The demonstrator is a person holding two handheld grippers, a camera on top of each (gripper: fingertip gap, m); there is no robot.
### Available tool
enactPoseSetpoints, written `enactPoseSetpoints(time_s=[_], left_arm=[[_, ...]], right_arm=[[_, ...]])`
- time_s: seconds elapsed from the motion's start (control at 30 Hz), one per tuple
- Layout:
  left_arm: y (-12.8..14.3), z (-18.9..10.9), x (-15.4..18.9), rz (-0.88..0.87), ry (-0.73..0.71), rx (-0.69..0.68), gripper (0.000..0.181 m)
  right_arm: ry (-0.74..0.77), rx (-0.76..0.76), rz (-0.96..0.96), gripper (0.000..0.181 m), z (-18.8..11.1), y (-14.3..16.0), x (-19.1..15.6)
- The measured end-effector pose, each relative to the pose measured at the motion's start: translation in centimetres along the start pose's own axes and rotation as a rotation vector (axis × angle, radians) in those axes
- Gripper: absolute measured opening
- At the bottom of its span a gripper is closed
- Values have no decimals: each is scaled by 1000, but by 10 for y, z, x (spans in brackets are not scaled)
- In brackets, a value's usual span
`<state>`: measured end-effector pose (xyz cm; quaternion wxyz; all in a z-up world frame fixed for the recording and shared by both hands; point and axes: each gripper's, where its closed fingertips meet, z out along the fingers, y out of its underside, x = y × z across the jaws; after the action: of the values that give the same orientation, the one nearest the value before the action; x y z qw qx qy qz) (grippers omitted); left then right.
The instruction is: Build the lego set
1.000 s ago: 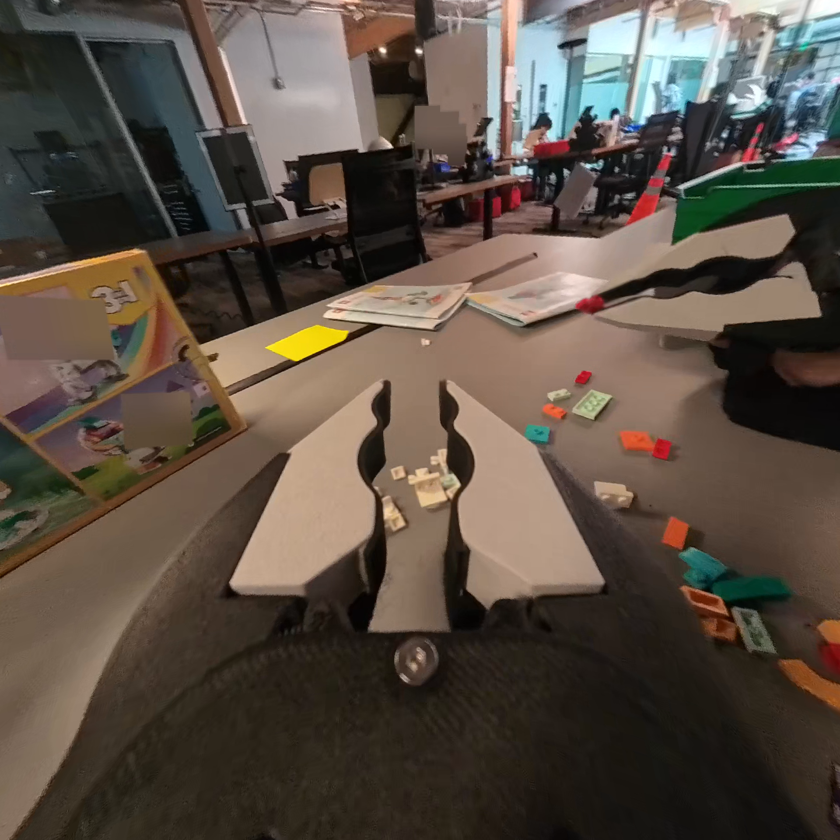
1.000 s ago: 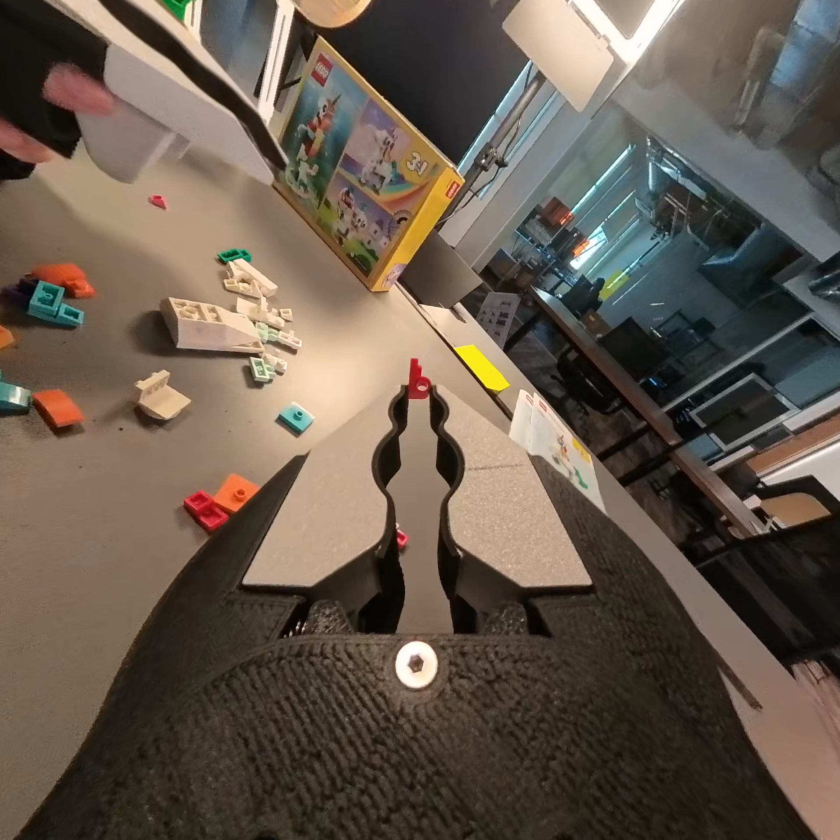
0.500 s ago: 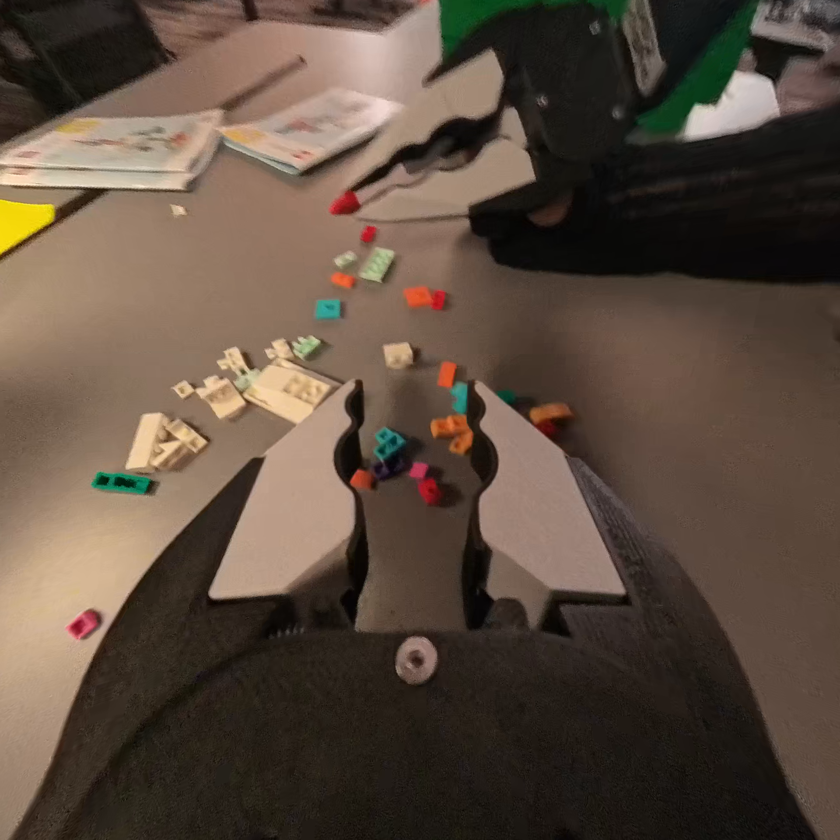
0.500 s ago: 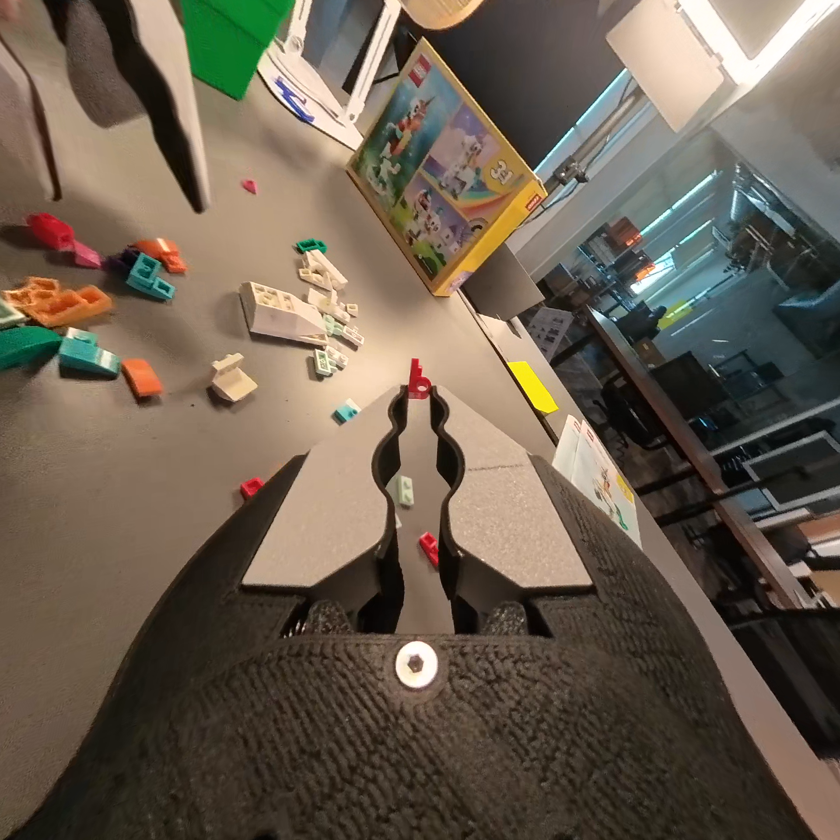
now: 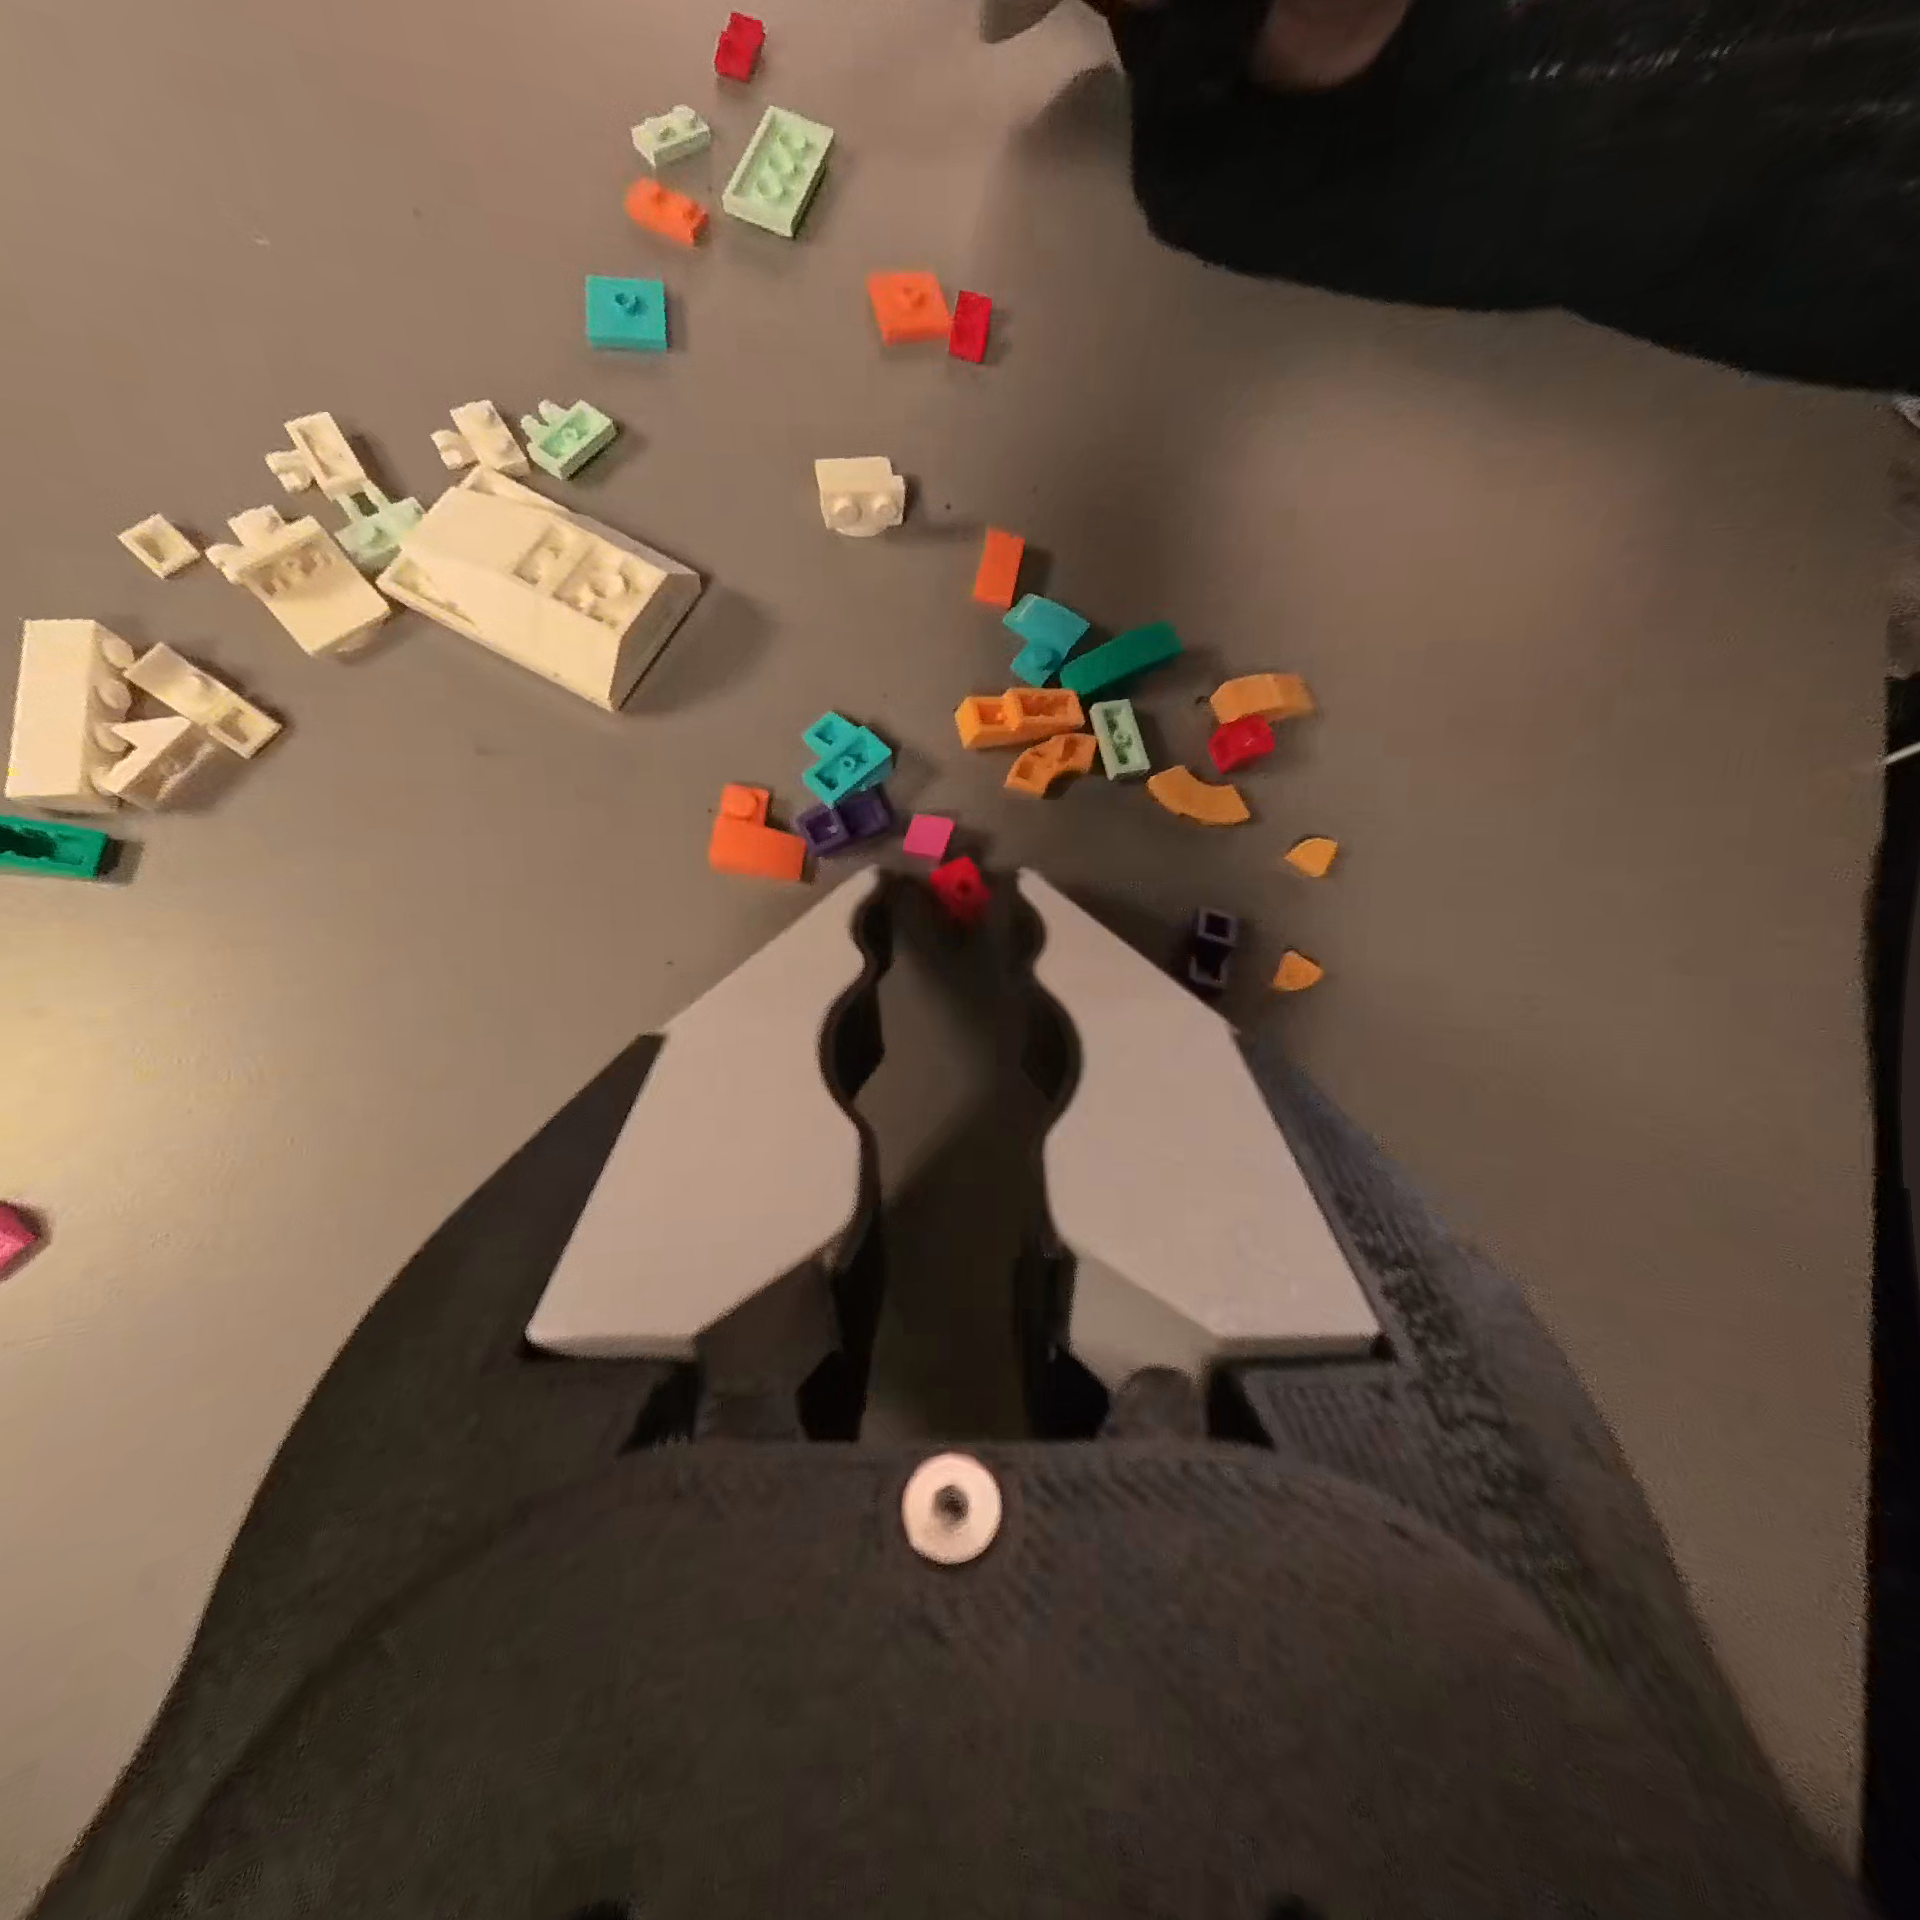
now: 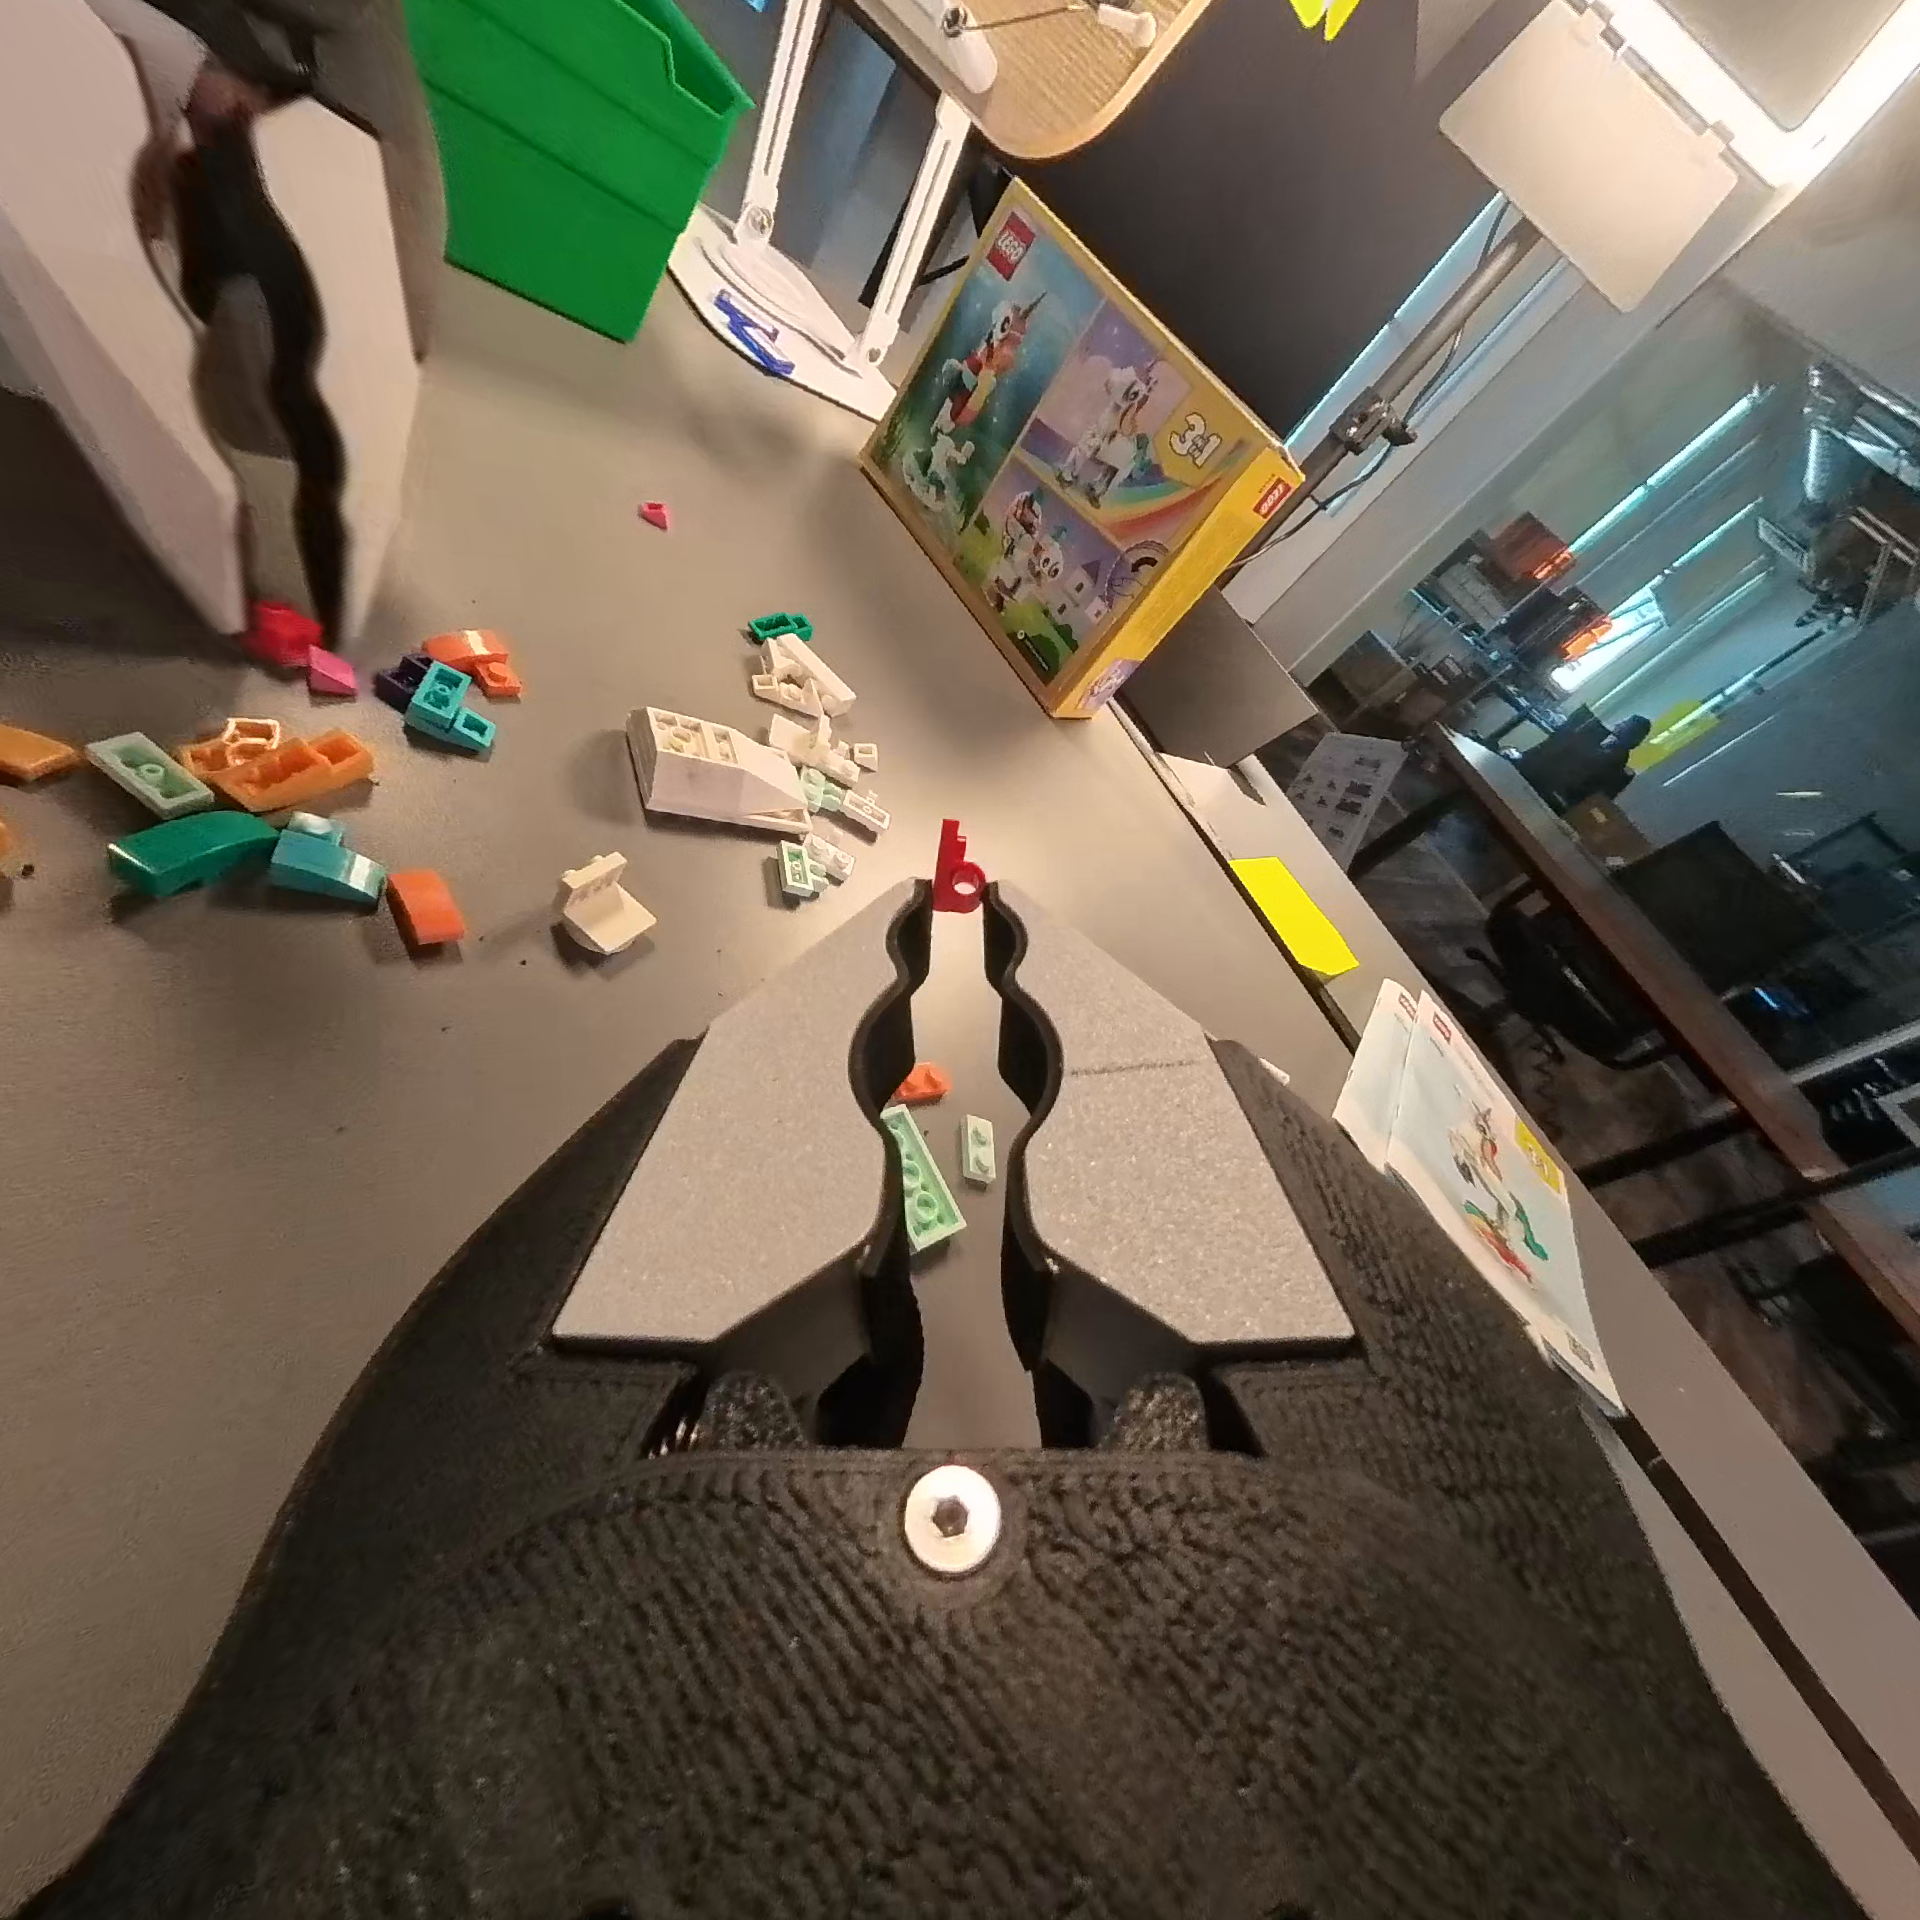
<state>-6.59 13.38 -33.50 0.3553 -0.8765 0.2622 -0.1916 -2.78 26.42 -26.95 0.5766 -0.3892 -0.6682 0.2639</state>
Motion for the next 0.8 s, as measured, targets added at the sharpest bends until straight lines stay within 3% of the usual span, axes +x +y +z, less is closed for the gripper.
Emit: enactPoseSetpoints(time_s=[0.13, 0.23, 0.33, 0.43, 0.53, 0.63, 0.7, 0.8], left_arm=[[0, 0, -2, 63, -57, -22, 12], [-24, -15, 4, 122, -161, 52, 7], [-70, -65, 30, 142, -317, 293, 7], [-86, -141, 40, 102, -583, 498, 7], [-58, -229, 20, -11, -940, 542, 7], [1, -288, -12, -169, -1207, 365, 7], [39, -302, -35, -248, -1268, 219, 7], [88, -287, -71, -351, -1189, 32, 7]], right_arm=[[3, 1, 1, 8, 0, 0, 0], [7, 0, 5, 8, -1, 0, 2], [19, -2, 9, 8, -2, 1, 4], [29, -4, 17, 8, -2, 2, 6], [22, -3, 26, 8, 0, 2, 6], [21, -7, 27, 8, 0, 3, 6], [24, -6, 26, 8, 0, 3, 6], [30, -8, 26, 8, -1, 3, 7]])
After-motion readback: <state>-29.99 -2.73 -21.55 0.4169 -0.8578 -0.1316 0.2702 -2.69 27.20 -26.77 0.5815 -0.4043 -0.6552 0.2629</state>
